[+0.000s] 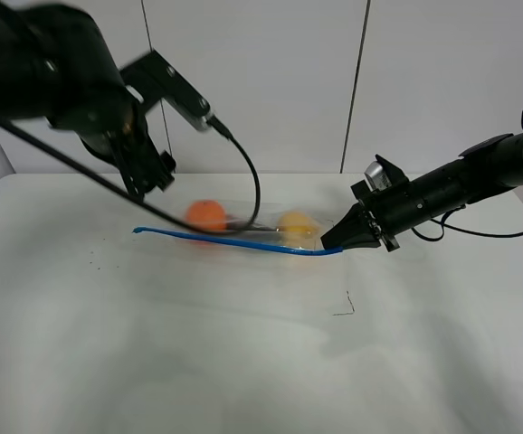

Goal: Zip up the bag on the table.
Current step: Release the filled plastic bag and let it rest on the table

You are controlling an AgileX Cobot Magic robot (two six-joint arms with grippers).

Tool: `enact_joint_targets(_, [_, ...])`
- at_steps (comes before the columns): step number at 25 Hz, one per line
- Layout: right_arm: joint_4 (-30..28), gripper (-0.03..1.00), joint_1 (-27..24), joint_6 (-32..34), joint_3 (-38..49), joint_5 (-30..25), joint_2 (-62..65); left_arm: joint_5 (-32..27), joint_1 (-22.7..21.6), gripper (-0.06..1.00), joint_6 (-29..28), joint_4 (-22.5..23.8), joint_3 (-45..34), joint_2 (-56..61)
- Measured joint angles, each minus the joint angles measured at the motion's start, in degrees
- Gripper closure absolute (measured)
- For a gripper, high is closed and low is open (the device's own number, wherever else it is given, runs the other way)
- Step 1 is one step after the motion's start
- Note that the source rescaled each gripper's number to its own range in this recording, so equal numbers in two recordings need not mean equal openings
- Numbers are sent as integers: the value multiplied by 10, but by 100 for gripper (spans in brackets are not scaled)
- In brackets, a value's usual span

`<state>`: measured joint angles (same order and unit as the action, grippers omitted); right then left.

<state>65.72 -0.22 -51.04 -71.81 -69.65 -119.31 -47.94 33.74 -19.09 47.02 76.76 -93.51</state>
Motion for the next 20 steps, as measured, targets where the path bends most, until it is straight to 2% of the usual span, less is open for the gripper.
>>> enact_joint_targets(3, [0, 97, 0, -1, 0, 0, 0, -49, -62, -6, 65, -78, 63, 18])
enact_joint_targets(6, [1, 97, 0, -3, 0, 0, 0, -90, -136, -6, 101, -146, 96, 34])
enact_joint_targets(9, [3, 97, 0, -6, 0, 0, 0, -110, -218, -6, 136, -224, 103, 59])
enact_joint_targets(14, [3, 97, 0, -9, 0, 0, 0, -151, -339, -6, 206, -389, 103, 104])
enact_joint_targets(16, [3, 97, 0, -9, 0, 0, 0, -153, -367, -6, 226, -425, 99, 126])
enact_joint_targets(20, [3, 97, 0, -13, 0, 0, 0, -125, -379, -6, 241, -442, 59, 187])
